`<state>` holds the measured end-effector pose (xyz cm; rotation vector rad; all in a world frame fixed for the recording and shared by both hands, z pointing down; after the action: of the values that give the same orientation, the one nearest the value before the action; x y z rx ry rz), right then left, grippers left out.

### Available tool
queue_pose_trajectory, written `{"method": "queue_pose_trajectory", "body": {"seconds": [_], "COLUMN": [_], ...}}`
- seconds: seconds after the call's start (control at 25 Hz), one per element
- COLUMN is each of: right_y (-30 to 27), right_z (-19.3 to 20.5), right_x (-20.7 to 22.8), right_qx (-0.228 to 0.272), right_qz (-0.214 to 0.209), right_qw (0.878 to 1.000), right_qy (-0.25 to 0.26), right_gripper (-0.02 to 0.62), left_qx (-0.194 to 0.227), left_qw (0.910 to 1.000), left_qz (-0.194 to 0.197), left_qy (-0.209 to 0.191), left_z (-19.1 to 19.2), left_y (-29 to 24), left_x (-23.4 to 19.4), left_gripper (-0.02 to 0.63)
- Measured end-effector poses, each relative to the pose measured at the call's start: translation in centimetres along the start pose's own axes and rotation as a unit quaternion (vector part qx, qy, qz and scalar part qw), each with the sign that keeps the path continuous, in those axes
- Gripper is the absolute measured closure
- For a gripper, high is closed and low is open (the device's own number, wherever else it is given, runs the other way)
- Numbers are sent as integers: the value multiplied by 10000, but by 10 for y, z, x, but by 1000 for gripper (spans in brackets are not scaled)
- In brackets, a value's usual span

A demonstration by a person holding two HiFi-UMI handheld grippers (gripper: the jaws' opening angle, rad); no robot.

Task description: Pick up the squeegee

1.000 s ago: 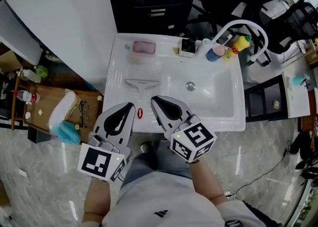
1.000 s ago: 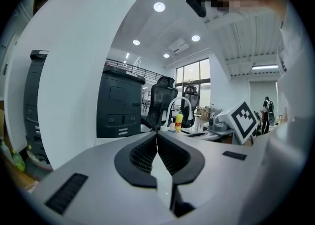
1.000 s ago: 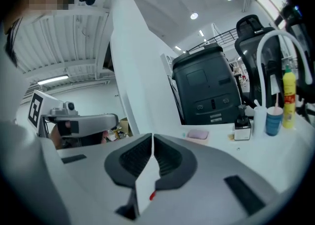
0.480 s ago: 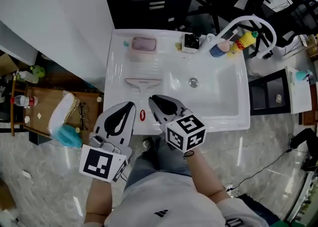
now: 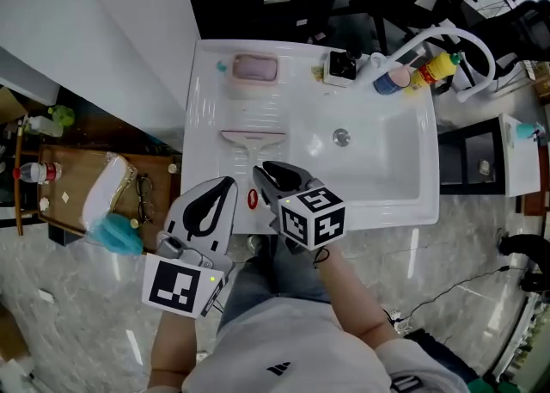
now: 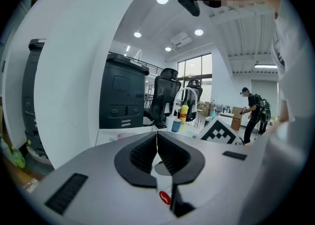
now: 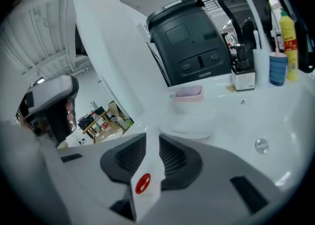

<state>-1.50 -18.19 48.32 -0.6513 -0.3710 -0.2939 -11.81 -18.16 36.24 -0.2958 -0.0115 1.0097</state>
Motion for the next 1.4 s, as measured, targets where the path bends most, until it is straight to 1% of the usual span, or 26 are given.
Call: {"method": "queue_pose_trajectory", "body": {"seconds": [0.36, 0.68, 0.84, 1.08, 1.4], "right_y": [-24, -36, -42, -47, -56], "right_z": [15, 26, 32, 32, 33], "right_x": [9, 17, 17, 18, 19], "right_qx": [-516, -814, -956, -1026, -1193], "right_qz": [174, 189, 158, 60, -76], "right_qw": [9984, 9959, 9947, 9937, 9908], "right_qy": [-181, -347, -358, -449, -628], "right_gripper": [488, 483, 480, 474, 451], "left_qx": [-125, -201, -182, -218, -206], "left_qw": [9999, 9996, 9997, 9995, 9995], "left_qz": [-20, -9, -13, -29, -95], "left_qy": [100, 182, 182, 238, 200], "left_z": [7, 8, 9, 10, 10], "left_y": [-4, -12, -15, -18, -21], "left_x": [-11, -16, -18, -19, -22], "left_gripper": [592, 592, 592, 592, 592]}}
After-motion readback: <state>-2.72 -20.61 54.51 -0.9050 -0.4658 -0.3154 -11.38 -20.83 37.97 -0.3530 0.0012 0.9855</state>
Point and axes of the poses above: the fingertips, and each gripper's own axes: y backward along the fingers, x to its right, z out of its underside, the point moved 4 cm from there along y, backward along the fingers
